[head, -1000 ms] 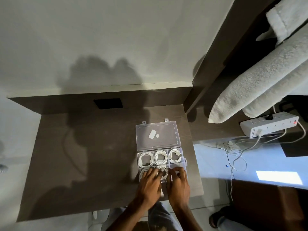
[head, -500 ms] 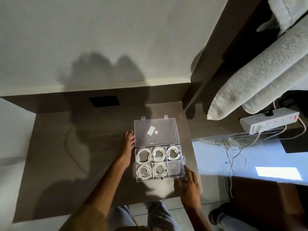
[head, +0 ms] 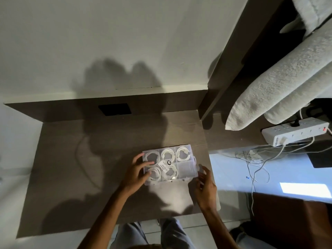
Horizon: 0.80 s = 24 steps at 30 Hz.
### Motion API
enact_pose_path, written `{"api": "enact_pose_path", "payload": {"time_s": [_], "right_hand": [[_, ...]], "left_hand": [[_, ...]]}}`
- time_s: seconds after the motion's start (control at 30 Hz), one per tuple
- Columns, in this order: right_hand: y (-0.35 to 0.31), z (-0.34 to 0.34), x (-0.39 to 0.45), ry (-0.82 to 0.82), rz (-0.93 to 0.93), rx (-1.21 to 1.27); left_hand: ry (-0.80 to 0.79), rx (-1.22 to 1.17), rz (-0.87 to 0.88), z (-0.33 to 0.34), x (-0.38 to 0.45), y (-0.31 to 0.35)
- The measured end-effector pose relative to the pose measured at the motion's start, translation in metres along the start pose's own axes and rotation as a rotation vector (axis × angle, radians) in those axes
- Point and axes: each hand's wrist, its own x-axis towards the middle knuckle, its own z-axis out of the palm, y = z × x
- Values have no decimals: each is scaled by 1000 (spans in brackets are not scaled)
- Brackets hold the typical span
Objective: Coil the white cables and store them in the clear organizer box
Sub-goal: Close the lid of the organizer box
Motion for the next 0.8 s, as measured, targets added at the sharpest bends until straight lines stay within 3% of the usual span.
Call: {"api": "enact_pose_path", "payload": {"time_s": [0.13,0.23,0.33,0.43,0.6,0.8], "right_hand": [[1,-4,0,-6,-133,-101],[0,-4,7,-196,-259,-258],[4,-2,14,-309,-268,-363],[7,1,20,-271,-259,-352],[11,9,20,-221,-258,-373],[17,17,16,-212,-213,-477]], "left_hand": [[8,191,91,19,-15,-12],[60,211,53,25,-16,-8],[25,165,21,31,-19,-8],[-58,158,-52,39,-24,-8],[106,214,-87,61,-23,-5],[151,423,-18,73,-19,-18]]}}
